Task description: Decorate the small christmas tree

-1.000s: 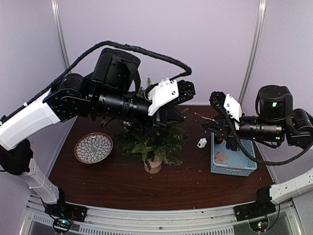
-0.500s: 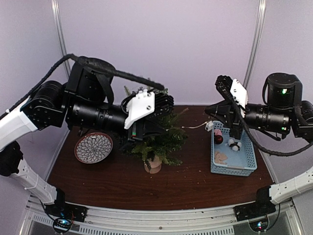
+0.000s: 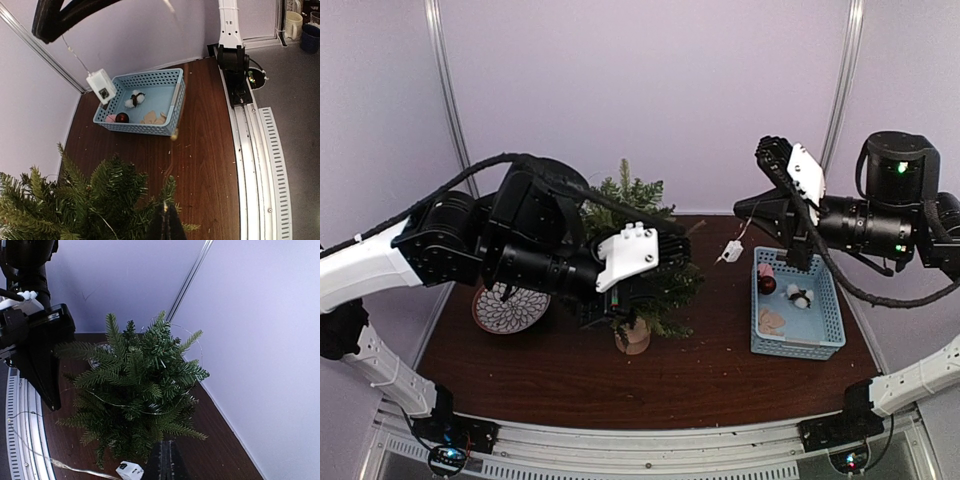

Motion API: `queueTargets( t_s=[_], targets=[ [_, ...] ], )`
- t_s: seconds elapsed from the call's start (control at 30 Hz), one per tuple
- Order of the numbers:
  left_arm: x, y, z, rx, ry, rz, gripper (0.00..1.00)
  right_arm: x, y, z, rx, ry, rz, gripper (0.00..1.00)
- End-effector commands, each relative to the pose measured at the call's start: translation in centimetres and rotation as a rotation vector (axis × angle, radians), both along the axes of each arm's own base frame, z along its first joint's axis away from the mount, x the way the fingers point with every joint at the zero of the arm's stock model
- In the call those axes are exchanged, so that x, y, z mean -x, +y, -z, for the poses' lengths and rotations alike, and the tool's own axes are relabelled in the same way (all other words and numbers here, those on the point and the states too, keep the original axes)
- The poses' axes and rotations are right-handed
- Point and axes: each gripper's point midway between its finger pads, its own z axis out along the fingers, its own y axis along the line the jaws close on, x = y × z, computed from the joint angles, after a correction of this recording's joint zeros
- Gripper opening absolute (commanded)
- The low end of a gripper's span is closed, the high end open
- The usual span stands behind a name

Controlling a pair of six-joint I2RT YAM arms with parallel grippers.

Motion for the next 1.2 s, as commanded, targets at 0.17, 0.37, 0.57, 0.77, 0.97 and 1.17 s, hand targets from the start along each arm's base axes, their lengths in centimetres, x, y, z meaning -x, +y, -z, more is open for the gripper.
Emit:
queueTargets(
  t_s=[0.17, 0.37, 0.57, 0.77, 0.97, 1.17],
  targets=[
    [-1.7, 3.6, -3.3, 0.229, 0.028, -0.190, 0.00, -0.7, -0.1, -3.2, 0.004, -0.087, 0.020, 0.00],
    [-3.7, 5.1, -2.4, 0.235, -0.022, -0.320, 0.00, -1.5, 2.6, -4.1, 0.059, -0.155, -0.019, 0.00],
    [-4.7, 6.7, -2.7, 0.319, -0.025, -0.410, 0.00, -2.2, 5.2, -6.5, 0.045, -0.208, -0.039, 0.00],
    [-4.7, 8.0, -3.6, 0.372, -0.013, -0.434, 0.12, -2.5, 6.5, -7.5, 0.071, -0.265, -0.067, 0.00],
    [-3.1, 8.0, -4.8, 0.332, 0.015, -0.340, 0.35, -2.4, 7.3, -7.9, 0.070, -0.283, -0.089, 0.00],
    [-2.1, 8.3, -7.1, 0.325, 0.014, -0.278, 0.46, -1.7, 8.0, -8.4, 0.060, -0.289, -0.136, 0.00]
  ],
)
